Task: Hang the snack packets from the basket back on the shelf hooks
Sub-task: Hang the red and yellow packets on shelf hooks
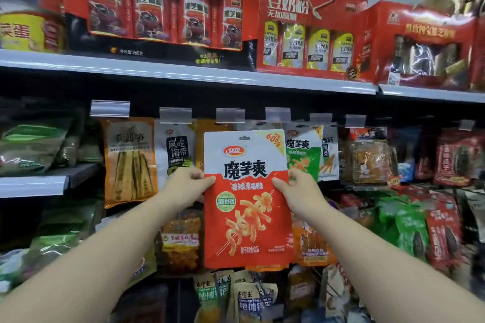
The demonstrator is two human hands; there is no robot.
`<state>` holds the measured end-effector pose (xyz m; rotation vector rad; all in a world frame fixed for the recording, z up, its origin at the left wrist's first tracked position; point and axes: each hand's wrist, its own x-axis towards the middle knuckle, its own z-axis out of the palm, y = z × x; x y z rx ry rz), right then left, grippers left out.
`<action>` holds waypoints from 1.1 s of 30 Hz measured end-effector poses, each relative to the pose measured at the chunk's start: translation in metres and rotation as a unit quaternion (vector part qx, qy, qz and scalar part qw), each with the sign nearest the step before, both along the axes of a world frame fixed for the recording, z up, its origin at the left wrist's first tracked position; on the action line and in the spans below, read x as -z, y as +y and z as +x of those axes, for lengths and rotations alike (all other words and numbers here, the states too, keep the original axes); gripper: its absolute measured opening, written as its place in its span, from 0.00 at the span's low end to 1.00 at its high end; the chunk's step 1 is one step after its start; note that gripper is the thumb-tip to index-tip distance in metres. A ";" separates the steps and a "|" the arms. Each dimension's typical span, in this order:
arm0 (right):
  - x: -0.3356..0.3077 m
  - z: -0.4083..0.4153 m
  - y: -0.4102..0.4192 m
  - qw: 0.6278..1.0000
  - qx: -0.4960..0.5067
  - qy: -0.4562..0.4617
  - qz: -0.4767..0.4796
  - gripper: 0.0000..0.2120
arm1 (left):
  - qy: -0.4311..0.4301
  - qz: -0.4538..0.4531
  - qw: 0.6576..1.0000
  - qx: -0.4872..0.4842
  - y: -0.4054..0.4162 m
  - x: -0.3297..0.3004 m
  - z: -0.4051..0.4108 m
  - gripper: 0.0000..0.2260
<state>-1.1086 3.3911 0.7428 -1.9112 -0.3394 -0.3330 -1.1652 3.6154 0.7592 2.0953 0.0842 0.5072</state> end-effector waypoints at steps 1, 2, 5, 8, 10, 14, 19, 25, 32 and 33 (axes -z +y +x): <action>0.002 0.007 -0.002 1.000 0.007 0.006 -0.005 0.12 | 0.006 0.003 1.000 -0.005 -0.004 0.003 0.008 0.13; 0.004 0.014 -0.006 1.000 0.011 0.012 -0.009 0.10 | 0.012 0.006 1.000 -0.010 -0.008 0.006 0.018 0.13; 0.007 0.040 -0.018 0.999 0.023 0.023 -0.014 0.07 | 0.026 0.024 0.999 -0.032 -0.022 0.013 0.047 0.14; 0.004 0.071 -0.031 1.000 0.024 0.020 0.003 0.07 | 0.021 0.035 0.997 -0.058 -0.039 0.010 0.080 0.14; -0.002 0.095 -0.038 1.000 0.022 0.012 0.012 0.13 | 0.010 0.037 0.997 -0.071 -0.051 0.003 0.103 0.13; -0.017 0.139 -0.055 0.999 0.014 -0.048 0.000 0.31 | -0.017 0.022 0.995 -0.091 -0.070 -0.009 0.150 0.14; -0.024 0.182 -0.061 0.989 0.003 -0.129 -0.065 0.37 | -0.020 0.024 0.991 -0.128 -0.084 -0.015 0.190 0.15; -0.029 0.219 -0.056 0.976 -0.045 -0.191 -0.093 0.31 | -0.101 0.006 0.981 -0.165 -0.091 -0.027 0.206 0.09; -0.034 0.239 -0.049 0.975 -0.076 -0.160 -0.135 0.32 | -0.095 0.075 0.971 -0.206 -0.089 -0.025 0.216 0.19; -0.033 0.243 -0.048 0.974 -0.086 -0.158 -0.138 0.33 | -0.108 0.116 0.965 -0.211 -0.088 -0.024 0.219 0.25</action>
